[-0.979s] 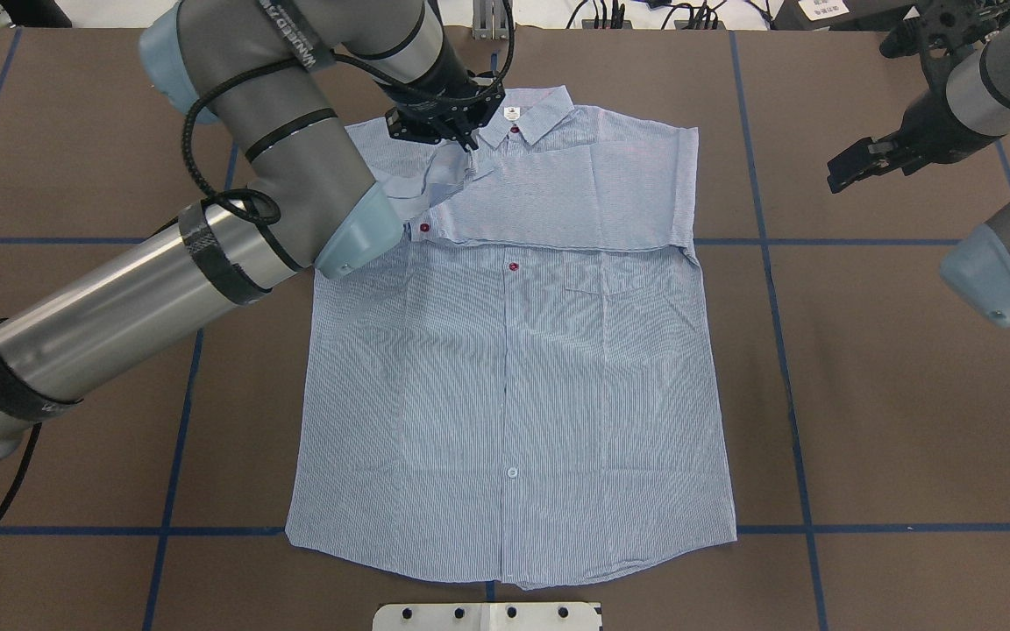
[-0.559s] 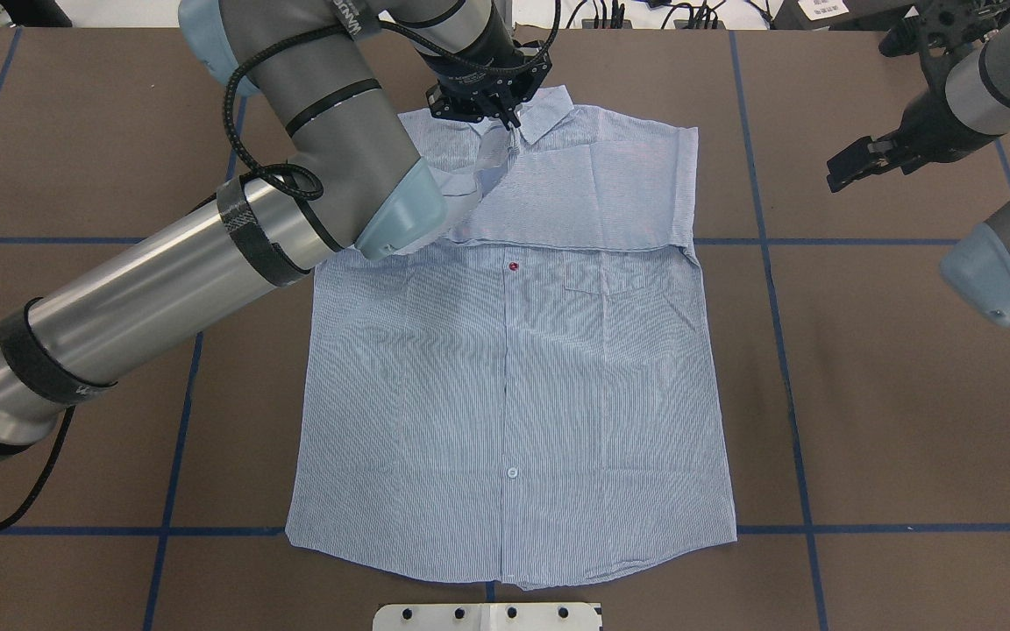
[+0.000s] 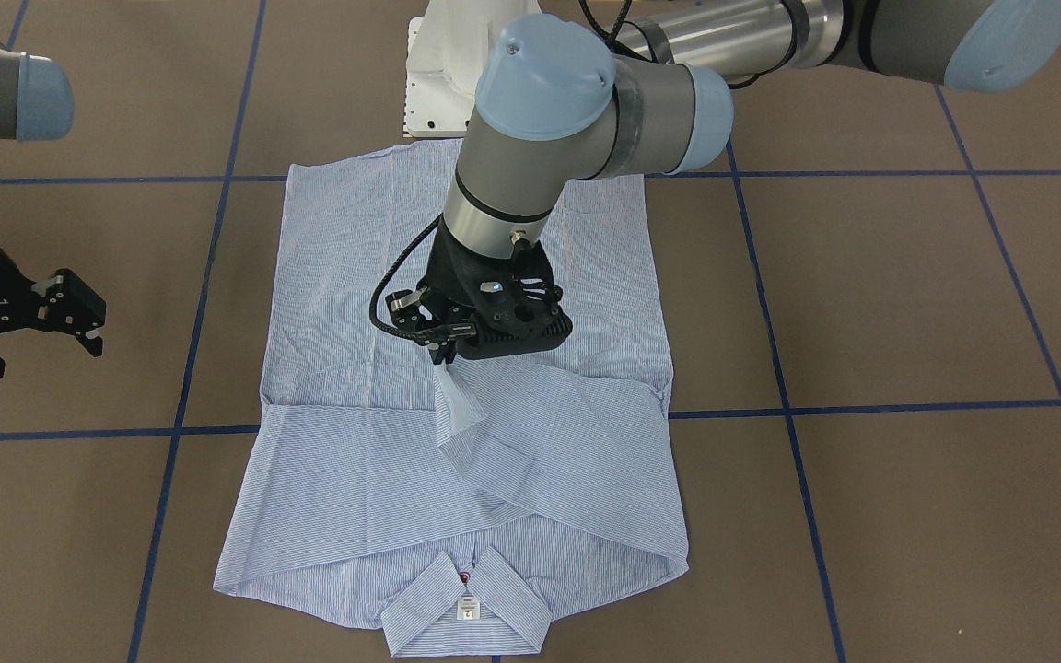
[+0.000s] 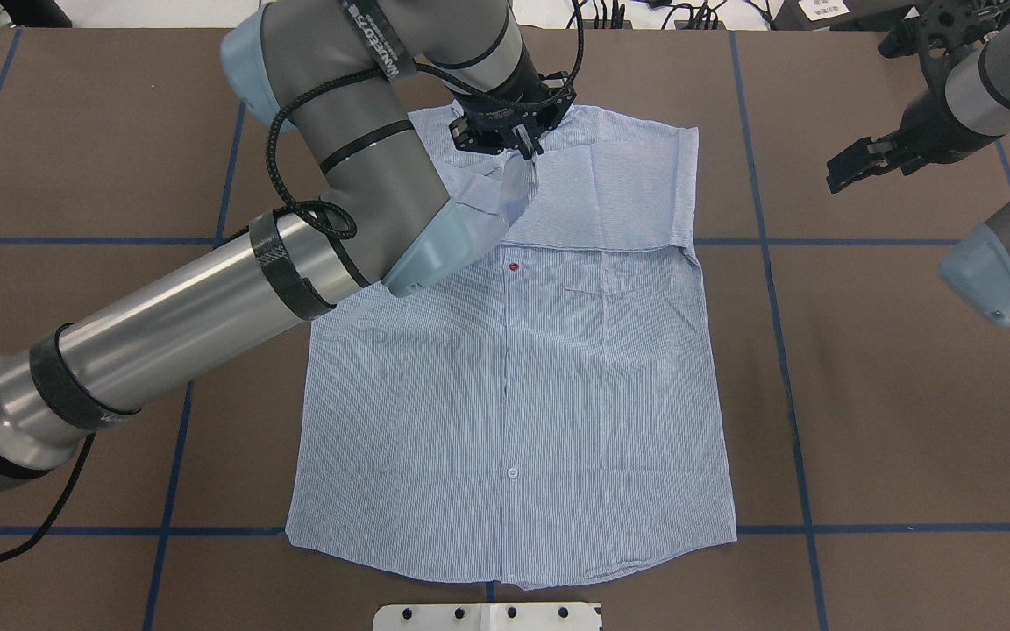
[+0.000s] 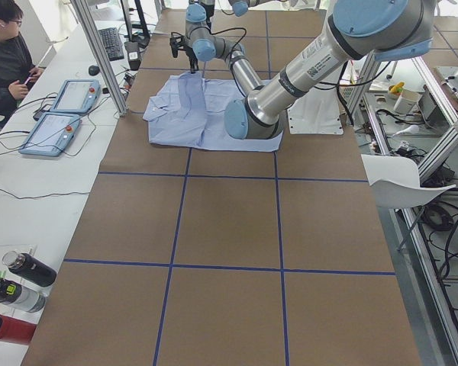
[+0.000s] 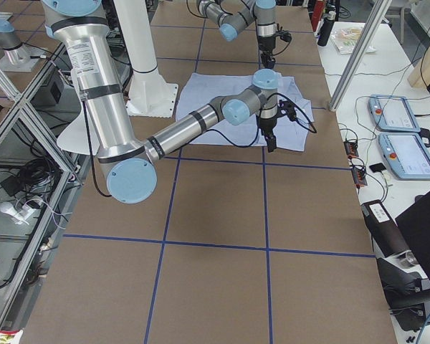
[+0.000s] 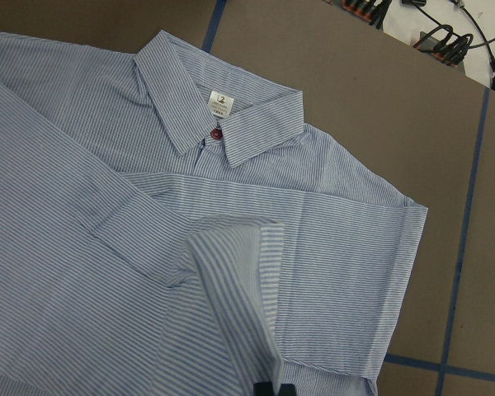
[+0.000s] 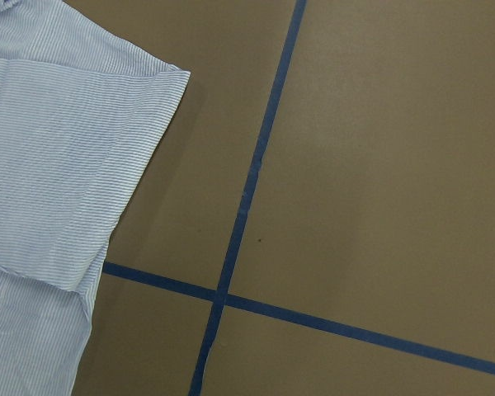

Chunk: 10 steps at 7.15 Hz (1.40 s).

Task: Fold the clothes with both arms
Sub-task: 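Release the sleeve and move both grippers toward the shirt's side edges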

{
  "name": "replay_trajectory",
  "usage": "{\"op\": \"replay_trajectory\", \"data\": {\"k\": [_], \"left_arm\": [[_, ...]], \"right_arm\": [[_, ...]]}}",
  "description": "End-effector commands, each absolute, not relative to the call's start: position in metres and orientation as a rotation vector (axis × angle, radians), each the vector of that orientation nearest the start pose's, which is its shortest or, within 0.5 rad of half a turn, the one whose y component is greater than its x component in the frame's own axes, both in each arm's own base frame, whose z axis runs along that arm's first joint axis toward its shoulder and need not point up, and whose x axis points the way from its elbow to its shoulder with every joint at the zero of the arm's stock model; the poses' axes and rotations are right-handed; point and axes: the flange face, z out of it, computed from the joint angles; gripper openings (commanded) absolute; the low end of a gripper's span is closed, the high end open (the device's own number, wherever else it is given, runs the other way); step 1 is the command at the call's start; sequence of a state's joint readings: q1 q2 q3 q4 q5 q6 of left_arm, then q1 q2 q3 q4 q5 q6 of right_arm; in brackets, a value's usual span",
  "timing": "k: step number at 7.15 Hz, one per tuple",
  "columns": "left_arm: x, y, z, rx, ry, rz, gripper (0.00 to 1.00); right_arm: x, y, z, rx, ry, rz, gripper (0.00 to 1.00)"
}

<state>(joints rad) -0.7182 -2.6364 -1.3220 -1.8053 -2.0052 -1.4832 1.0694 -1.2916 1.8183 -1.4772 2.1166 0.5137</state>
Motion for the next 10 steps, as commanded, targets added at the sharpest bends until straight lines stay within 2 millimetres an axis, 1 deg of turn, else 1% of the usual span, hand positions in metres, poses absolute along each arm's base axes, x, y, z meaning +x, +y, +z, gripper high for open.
{"op": "replay_trajectory", "data": {"k": [1, 2, 3, 4, 5, 6, 7, 8, 9, 10], "left_arm": [[0.574, -0.548, 0.049, 0.041, 1.120, -0.366, 0.38], [0.594, -0.535, 0.046, 0.016, 1.147, -0.386, 0.41], [0.597, -0.531, 0.043, 0.018, 1.178, -0.376, 0.44], [0.596, -0.531, 0.047, 0.021, 1.177, -0.365, 0.59], [0.591, -0.527, 0.057, 0.020, 1.173, -0.367, 1.00], [0.570, -0.516, 0.088, 0.026, 1.173, -0.365, 1.00], [0.538, -0.495, 0.122, 0.096, 1.155, -0.256, 1.00], [0.497, -0.468, 0.154, 0.162, 1.087, -0.124, 1.00], [0.454, -0.437, 0.177, 0.222, 1.061, -0.016, 1.00], [0.428, -0.413, 0.208, 0.214, 1.048, -0.001, 1.00]], "right_arm": [[-0.211, -0.554, 0.385, 0.271, -0.755, -0.158, 1.00], [-0.211, -0.554, 0.387, 0.268, -0.754, -0.157, 1.00], [-0.211, -0.554, 0.387, 0.268, -0.754, -0.157, 1.00], [-0.212, -0.555, 0.387, 0.263, -0.755, -0.145, 1.00], [-0.225, -0.551, 0.378, 0.229, -0.777, -0.076, 1.00], [-0.255, -0.537, 0.356, 0.180, -0.818, 0.022, 1.00], [-0.277, -0.509, 0.334, 0.166, -0.840, 0.098, 1.00], [-0.293, -0.468, 0.314, 0.151, -0.872, 0.152, 1.00], [-0.311, -0.416, 0.311, 0.135, -0.871, 0.187, 1.00], [-0.326, -0.365, 0.304, 0.130, -0.874, 0.218, 1.00]]}}
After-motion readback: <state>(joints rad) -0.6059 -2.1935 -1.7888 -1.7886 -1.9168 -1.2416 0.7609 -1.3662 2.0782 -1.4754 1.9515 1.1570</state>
